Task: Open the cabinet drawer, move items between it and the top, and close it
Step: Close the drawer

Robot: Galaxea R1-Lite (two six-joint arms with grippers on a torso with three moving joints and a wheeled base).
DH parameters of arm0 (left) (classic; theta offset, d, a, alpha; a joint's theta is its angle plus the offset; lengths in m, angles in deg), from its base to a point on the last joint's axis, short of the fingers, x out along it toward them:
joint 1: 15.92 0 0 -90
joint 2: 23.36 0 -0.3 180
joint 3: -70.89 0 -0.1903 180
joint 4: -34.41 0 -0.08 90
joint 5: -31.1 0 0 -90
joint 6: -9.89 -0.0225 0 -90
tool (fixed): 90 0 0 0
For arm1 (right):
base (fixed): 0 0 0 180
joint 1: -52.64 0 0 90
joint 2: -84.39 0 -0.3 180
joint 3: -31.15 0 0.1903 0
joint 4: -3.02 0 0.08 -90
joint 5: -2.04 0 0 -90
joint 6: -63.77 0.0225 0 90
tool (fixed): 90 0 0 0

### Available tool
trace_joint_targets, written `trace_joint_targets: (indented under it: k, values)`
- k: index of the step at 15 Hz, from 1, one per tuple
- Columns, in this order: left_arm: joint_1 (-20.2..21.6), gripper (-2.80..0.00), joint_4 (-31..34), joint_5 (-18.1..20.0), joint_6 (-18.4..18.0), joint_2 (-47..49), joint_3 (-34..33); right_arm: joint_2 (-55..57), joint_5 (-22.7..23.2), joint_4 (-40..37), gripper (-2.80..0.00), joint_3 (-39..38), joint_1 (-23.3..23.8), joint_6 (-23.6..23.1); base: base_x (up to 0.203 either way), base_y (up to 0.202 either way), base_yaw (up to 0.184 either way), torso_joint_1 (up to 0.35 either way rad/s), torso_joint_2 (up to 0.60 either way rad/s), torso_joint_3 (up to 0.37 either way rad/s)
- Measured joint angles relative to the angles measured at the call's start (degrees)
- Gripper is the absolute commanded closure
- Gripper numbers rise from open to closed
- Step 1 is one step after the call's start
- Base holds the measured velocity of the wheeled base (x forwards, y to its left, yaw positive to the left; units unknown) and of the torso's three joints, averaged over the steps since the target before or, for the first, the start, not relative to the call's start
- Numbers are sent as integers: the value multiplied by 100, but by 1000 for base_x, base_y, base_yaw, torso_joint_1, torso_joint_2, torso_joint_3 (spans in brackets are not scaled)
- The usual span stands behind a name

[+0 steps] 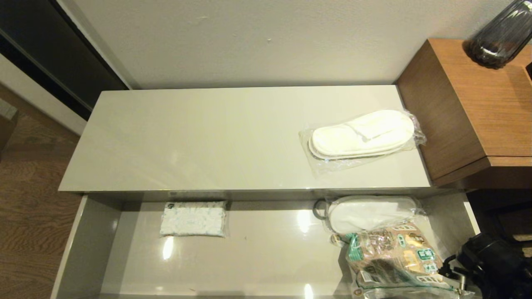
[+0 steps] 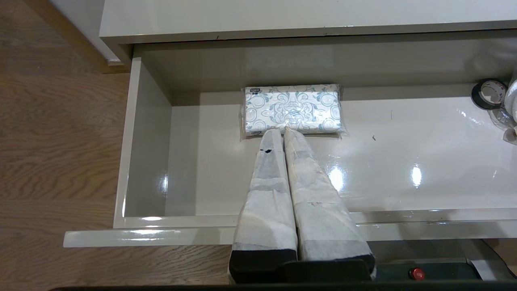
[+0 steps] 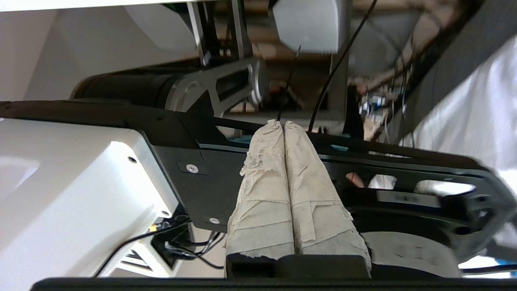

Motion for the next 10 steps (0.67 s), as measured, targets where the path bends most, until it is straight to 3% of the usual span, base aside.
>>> trace_joint_targets:
  k: [4, 10]
  values:
    - [1, 0, 1, 0, 1, 0, 0, 424, -49, 144, 0, 9, -389, 523, 0, 0, 0, 0, 0, 0]
    - [0, 0, 2, 0, -1, 0, 0, 667, -751, 428, 0, 89, -989, 1528, 0, 0, 0, 0, 0, 0]
